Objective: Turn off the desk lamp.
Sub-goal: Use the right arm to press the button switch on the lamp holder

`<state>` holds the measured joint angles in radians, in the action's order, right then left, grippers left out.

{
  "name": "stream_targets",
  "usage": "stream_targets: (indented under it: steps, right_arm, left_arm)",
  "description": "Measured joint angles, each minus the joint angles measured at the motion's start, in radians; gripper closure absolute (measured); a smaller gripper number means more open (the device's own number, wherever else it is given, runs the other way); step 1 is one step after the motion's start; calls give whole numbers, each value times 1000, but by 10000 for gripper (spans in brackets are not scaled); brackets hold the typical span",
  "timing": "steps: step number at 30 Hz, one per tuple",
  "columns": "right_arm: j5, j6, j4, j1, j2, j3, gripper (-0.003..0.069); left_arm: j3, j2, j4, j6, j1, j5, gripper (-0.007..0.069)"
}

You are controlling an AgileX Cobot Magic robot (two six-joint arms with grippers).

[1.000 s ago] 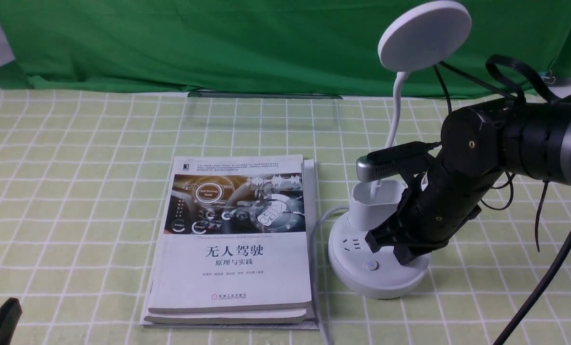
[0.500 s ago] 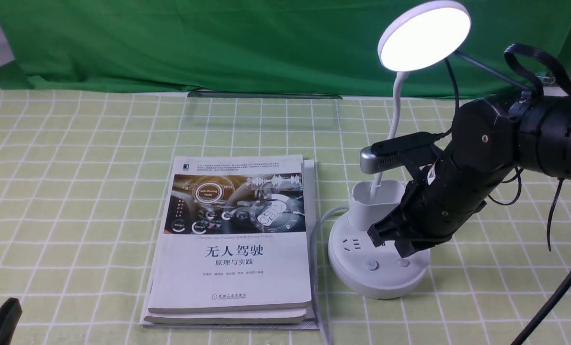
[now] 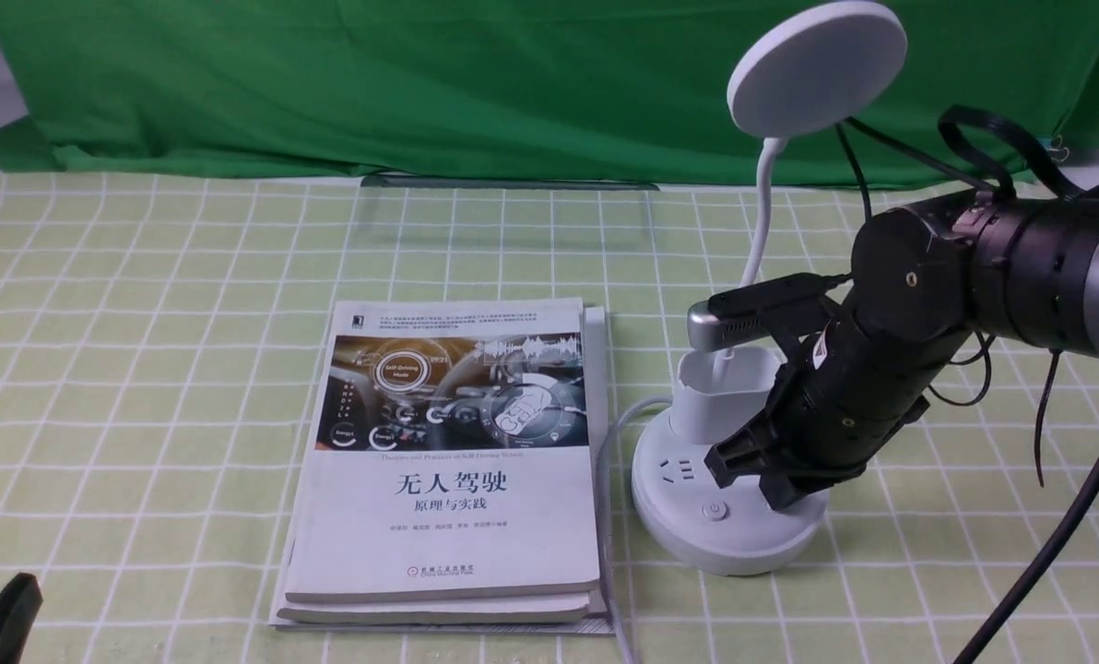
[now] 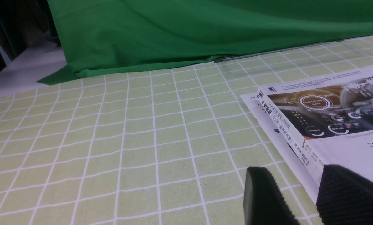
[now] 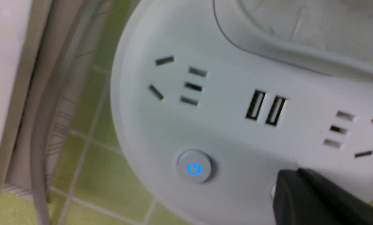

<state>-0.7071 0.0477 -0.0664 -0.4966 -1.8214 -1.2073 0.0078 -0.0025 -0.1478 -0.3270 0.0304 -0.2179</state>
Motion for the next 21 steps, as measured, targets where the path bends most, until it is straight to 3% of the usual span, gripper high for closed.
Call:
stream_targets:
  steps: [10, 21]
  right_arm:
    - [-2, 0, 0, 0, 72, 0, 615]
    - [5, -1, 1, 0, -33, -4, 615]
  left_arm:
    - [0, 0, 0, 0, 0, 0, 382]
    - [0, 0, 0, 0, 0, 0, 382]
